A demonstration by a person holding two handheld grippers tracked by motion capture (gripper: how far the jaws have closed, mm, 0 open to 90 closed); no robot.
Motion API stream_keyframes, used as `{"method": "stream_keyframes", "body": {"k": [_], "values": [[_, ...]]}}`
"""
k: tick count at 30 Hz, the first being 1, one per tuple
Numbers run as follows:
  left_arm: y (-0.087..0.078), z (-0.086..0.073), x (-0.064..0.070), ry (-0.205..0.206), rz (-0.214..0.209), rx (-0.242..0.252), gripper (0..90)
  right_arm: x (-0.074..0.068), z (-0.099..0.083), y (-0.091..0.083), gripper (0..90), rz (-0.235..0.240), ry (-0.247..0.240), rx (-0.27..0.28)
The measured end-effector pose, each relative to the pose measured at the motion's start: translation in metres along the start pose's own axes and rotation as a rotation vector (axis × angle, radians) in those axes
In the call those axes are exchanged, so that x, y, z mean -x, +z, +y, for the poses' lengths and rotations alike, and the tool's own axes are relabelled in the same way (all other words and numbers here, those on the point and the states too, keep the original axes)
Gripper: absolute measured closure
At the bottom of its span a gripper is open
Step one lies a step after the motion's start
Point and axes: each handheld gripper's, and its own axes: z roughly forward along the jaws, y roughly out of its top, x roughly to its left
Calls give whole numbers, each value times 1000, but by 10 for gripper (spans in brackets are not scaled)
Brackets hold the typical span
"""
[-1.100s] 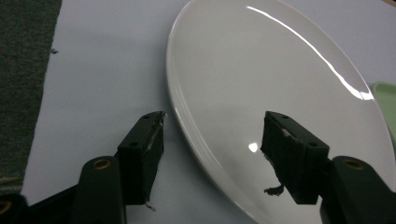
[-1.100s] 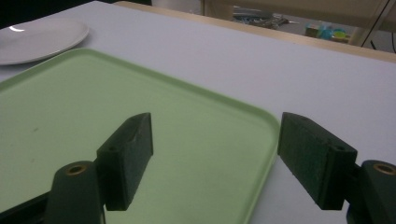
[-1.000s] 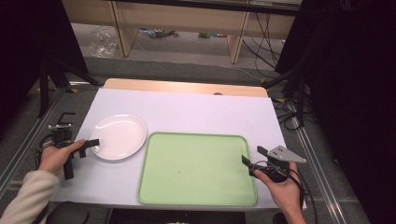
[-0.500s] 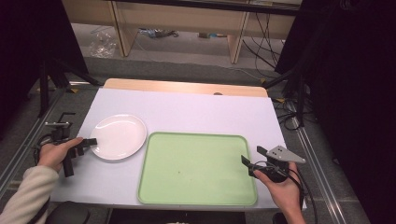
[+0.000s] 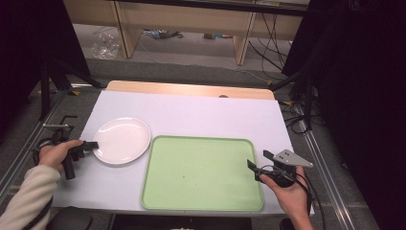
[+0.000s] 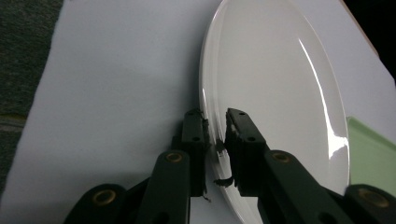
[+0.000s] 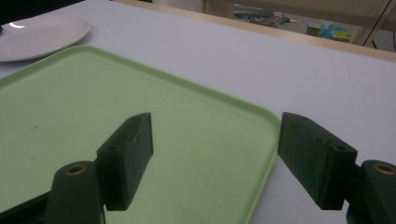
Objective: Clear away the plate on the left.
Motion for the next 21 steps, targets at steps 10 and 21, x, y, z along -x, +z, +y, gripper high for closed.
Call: {"method": "stream_keyframes", "body": {"k": [10,21], "values": [[-19,3,12,24,-95,72,859,0,0,2,276,8,19,23],[-22,2,12,6,-142,100,874,0,-1,2,275,10,19,26]]}}
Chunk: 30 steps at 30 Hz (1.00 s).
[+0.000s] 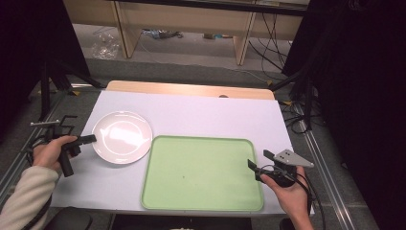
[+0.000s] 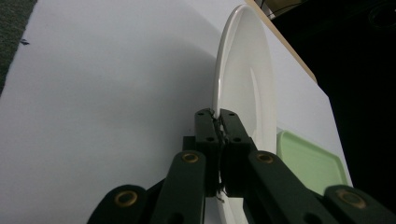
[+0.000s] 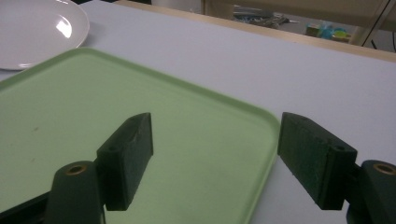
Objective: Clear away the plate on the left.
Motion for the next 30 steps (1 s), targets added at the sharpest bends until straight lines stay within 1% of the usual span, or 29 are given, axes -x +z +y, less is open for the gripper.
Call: {"method": "stream_keyframes", "body": {"k": [6,7,10,15,17,19,21,22,24,25,26,27,28,30], "values": [[0,0,-1,-5,-5,2,874,0,0,0,275,1,1,0],[0,0,-1,-10,-11,5,874,0,0,0,275,0,2,0],[0,0,-1,-12,-7,3,874,0,0,-1,275,-11,-4,-9],[-2,0,-1,-16,-12,14,873,1,0,-2,276,-8,-5,-9],[-3,0,-1,-24,-14,21,872,0,1,-2,276,-6,5,-12],[-4,0,-2,-33,-23,22,870,0,1,-2,275,-5,5,-13],[-5,0,-2,-34,-29,27,868,0,1,-2,276,-6,5,-13],[-5,-1,-3,-40,-55,47,868,0,1,-3,276,-6,3,-23],[-6,0,-3,-52,-60,57,868,0,1,-3,276,-6,3,-24],[-7,0,-3,-50,-60,60,868,0,1,-3,276,-6,3,-24],[-8,1,-2,-47,-50,47,869,0,1,-3,276,-8,3,-24],[-10,1,-2,-48,-48,47,868,0,1,-3,276,-9,3,-24],[-10,1,-1,-48,-57,47,868,1,1,-3,276,-13,-7,-17],[-10,1,-1,-51,-59,49,868,0,1,-3,276,-9,1,-23]]}}
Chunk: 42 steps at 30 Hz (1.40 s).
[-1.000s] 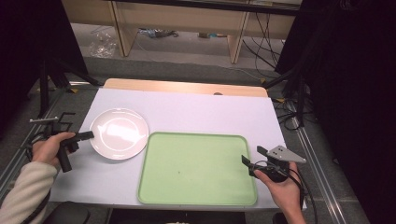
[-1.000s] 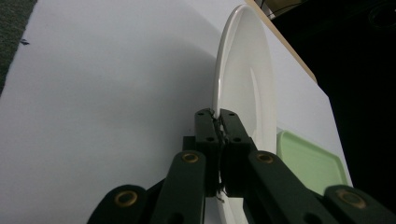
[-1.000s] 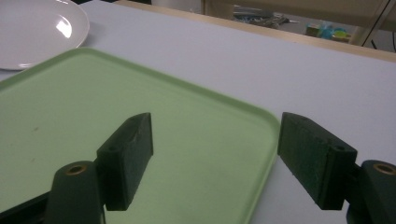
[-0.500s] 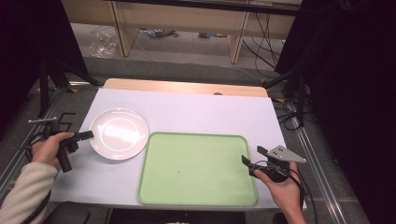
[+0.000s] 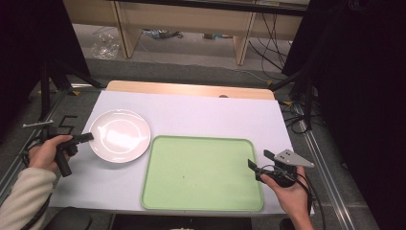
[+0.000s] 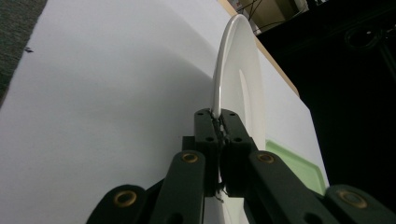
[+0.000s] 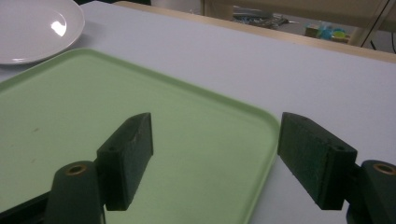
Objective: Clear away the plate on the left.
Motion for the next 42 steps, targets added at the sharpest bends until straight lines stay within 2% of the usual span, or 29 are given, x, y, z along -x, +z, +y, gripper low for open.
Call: {"method": "stream_keyframes", "body": {"k": [3,5,7,8,12,13,21,26,30,36,37,41,42], "values": [[-1,0,1,4,-8,5,867,0,0,0,276,-5,-7,4],[-1,0,1,10,-41,22,867,0,0,0,276,-4,-7,5],[-3,0,3,4,-15,16,867,0,0,-1,276,-1,1,1],[-4,1,4,2,-16,12,867,0,0,0,276,-7,-7,5],[-5,0,7,-10,-43,20,867,0,0,0,276,-6,-7,5],[-5,0,7,-2,-51,17,867,0,0,0,276,-4,-7,5],[-3,-1,15,7,-69,13,866,0,0,0,276,-1,-5,4],[-2,-3,19,-11,-91,9,866,0,0,0,276,-2,-4,6],[-2,-3,22,-7,-84,15,866,0,0,0,276,-3,-6,5],[-1,-4,22,-9,-101,12,864,0,0,0,276,-3,-7,5],[0,-4,23,-5,-100,8,863,-1,-1,2,276,7,0,27],[1,-5,26,-5,-106,5,863,-1,-1,2,276,8,1,27],[2,-5,26,-5,-112,2,863,0,0,-1,276,-1,-8,-2]]}}
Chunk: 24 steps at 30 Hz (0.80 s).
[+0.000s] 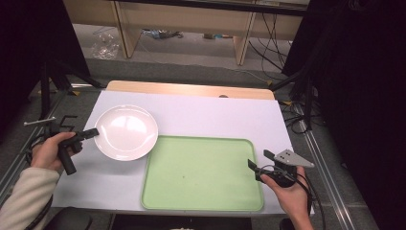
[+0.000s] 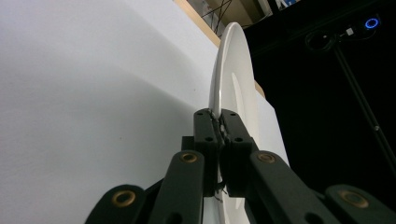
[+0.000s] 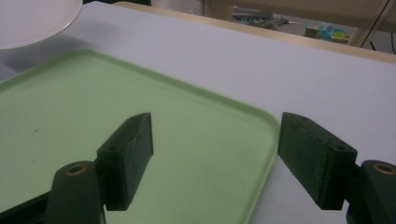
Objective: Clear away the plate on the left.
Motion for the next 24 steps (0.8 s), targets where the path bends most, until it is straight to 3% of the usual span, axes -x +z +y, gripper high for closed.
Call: {"method": "stream_keyframes", "body": {"k": [7,8,12,24], "values": [[3,-2,5,-1,-19,-14,864,-1,0,1,275,-2,11,22],[5,-3,5,-1,-45,1,863,0,0,0,276,-5,0,8],[6,-4,7,-4,-30,-19,864,0,0,0,276,0,8,6],[12,-7,15,19,-35,-40,863,-1,0,1,275,1,11,26]]}}
